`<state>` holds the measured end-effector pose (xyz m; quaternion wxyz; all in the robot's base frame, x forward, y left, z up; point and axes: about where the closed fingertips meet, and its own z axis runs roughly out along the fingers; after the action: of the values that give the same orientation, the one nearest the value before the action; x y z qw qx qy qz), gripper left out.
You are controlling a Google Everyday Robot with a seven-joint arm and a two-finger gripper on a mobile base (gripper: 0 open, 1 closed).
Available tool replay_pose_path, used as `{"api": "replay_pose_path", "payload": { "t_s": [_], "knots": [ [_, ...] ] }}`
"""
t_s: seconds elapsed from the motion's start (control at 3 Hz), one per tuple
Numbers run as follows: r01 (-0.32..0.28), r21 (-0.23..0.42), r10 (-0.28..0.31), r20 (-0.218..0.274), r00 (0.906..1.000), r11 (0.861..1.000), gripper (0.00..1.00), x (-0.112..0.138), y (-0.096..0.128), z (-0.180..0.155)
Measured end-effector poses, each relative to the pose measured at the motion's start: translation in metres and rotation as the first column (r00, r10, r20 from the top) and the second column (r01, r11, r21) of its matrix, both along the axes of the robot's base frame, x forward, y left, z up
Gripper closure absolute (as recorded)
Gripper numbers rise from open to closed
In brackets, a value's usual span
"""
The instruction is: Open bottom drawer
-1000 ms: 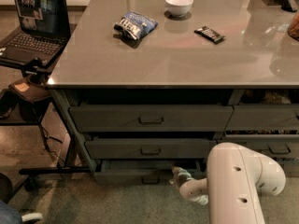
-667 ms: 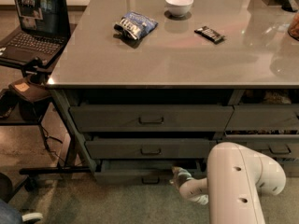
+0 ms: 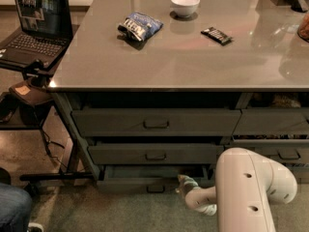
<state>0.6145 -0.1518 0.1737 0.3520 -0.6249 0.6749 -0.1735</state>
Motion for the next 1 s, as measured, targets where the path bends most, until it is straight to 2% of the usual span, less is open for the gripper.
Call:
{"api": "replay_pose_path", "payload": {
  "t_s": [0.33, 0.67, 1.0],
  "knots": [
    [-0.031, -0.017, 0.031, 0.0, 0.9995, 0.999, 1.0, -0.011, 0.001, -0.002],
    [-0.032, -0.017, 0.032, 0.0, 0.9995, 0.999, 1.0, -0.01, 0.003, -0.001],
    [-0.041, -0.018, 0.041, 0.005, 0.9992, 0.999, 1.0, -0.024, 0.003, -0.003]
  ]
}}
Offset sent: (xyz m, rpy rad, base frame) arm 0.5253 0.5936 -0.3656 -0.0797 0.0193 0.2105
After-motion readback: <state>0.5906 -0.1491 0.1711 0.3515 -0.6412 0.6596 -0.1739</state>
